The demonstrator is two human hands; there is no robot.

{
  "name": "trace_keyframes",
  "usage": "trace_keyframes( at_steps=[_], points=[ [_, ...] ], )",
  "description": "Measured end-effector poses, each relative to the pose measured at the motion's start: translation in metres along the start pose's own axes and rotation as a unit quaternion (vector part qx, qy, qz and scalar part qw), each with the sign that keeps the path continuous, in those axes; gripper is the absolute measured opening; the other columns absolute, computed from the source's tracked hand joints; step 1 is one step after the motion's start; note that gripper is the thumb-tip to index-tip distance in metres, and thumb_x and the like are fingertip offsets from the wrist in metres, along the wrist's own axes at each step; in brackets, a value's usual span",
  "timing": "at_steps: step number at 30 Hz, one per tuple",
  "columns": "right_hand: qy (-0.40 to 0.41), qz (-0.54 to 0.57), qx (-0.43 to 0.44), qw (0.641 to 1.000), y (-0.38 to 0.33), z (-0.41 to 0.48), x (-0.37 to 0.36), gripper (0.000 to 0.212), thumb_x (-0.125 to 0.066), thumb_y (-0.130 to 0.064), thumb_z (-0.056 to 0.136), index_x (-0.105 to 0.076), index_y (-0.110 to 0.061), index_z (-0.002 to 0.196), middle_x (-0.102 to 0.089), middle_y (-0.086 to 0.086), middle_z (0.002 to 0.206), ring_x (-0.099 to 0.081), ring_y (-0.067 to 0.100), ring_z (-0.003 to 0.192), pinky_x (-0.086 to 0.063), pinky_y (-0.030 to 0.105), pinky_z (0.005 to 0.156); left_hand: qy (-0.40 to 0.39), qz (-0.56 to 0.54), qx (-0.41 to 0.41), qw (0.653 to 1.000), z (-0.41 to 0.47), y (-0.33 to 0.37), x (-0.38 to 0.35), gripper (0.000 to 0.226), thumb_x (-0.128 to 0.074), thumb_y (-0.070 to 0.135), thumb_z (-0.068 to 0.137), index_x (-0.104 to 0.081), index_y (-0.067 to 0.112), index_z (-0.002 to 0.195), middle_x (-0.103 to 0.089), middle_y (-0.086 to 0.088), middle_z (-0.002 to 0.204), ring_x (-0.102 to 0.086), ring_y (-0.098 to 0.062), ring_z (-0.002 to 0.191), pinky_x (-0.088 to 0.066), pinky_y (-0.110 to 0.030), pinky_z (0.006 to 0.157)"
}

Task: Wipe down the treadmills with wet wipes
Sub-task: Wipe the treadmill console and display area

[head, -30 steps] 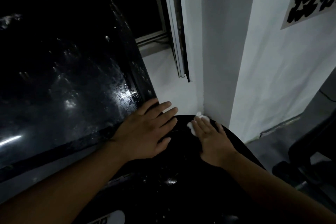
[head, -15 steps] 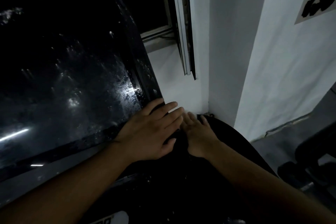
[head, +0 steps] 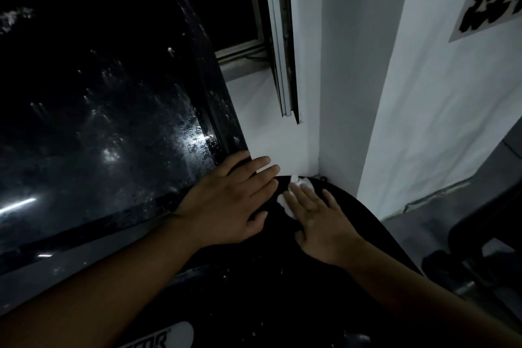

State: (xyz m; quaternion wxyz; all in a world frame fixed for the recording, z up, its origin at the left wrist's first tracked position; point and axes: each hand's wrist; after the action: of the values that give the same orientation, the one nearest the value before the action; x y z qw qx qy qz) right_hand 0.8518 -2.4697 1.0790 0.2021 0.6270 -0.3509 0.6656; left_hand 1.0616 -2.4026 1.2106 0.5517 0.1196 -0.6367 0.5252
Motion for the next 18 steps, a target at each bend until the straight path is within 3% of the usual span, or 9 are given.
trace_keyframes(
  at_steps=[2, 5, 9, 11, 14, 18],
  points=[
    [0.025, 0.025, -0.054, 0.998, 0.006, 0.007, 0.001, 0.085, -0.007, -0.056, 0.083, -0.013, -0.023, 0.161, -0.004, 0.001, 0.170, -0.002, 0.019, 0.156, -0.002, 0.050, 0.122, -0.003, -0.001, 0.002, 1.000, 0.001, 0.000, 0.001, 0.055, -0.053, 0.046, 0.092, -0.063, 0.013, 0.134, -0.051, -0.005, 0.152, -0.041, -0.024, 0.144, -0.022, -0.046, 0.123],
    [0.073, 0.075, -0.090, 0.990, -0.010, 0.035, 0.000, 0.077, -0.007, -0.061, 0.092, -0.031, -0.026, 0.155, -0.023, 0.002, 0.166, -0.014, 0.021, 0.154, -0.009, 0.052, 0.122, 0.000, 0.000, 0.002, 1.000, 0.000, 0.001, 0.002, 0.054, -0.052, 0.045, 0.093, -0.064, 0.012, 0.134, -0.052, -0.005, 0.151, -0.041, -0.024, 0.144, -0.020, -0.045, 0.123],
    [0.173, 0.074, 0.012, 0.982, -0.007, 0.029, -0.020, 0.056, -0.030, -0.034, 0.092, -0.063, -0.018, 0.134, -0.059, 0.004, 0.143, -0.053, 0.023, 0.134, -0.040, 0.055, 0.111, 0.012, 0.003, 0.002, 1.000, -0.001, 0.001, -0.001, 0.052, -0.053, 0.044, 0.093, -0.066, 0.012, 0.132, -0.054, -0.006, 0.149, -0.044, -0.024, 0.142, -0.022, -0.045, 0.123],
    [0.235, 0.069, 0.039, 0.969, 0.006, 0.025, -0.025, 0.049, -0.039, -0.024, 0.088, -0.070, -0.015, 0.124, -0.068, 0.005, 0.131, -0.064, 0.024, 0.121, -0.045, 0.055, 0.104, 0.014, 0.004, 0.002, 1.000, -0.001, 0.001, -0.003, 0.051, -0.053, 0.043, 0.094, -0.066, 0.012, 0.132, -0.053, -0.006, 0.150, -0.044, -0.025, 0.142, -0.022, -0.045, 0.123],
    [0.241, 0.106, 0.033, 0.964, 0.001, 0.031, -0.020, 0.050, -0.039, -0.021, 0.086, -0.070, -0.014, 0.126, -0.067, 0.006, 0.131, -0.064, 0.026, 0.121, -0.041, 0.059, 0.105, 0.023, 0.003, -0.001, 1.000, -0.001, 0.001, -0.004, 0.050, -0.052, 0.042, 0.095, -0.066, 0.012, 0.132, -0.053, -0.006, 0.150, -0.044, -0.027, 0.142, -0.024, -0.047, 0.122],
    [0.190, 0.116, 0.116, 0.968, -0.015, 0.003, -0.039, 0.056, -0.036, -0.018, 0.090, -0.055, -0.014, 0.142, -0.054, 0.004, 0.148, -0.049, 0.020, 0.138, -0.029, 0.054, 0.116, 0.027, 0.006, -0.002, 1.000, -0.002, 0.001, -0.006, 0.049, -0.052, 0.042, 0.095, -0.067, 0.013, 0.132, -0.052, -0.006, 0.151, -0.044, -0.026, 0.143, -0.023, -0.047, 0.122]
  ],
)
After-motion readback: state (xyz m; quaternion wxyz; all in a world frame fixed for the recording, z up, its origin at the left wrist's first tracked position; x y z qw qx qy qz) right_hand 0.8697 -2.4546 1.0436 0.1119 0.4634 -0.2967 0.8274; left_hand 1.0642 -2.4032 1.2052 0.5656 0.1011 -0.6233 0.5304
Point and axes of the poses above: each hand's wrist, its own z-axis towards the middle knuckle, its own x-axis out of the back of the hand, y = z × x
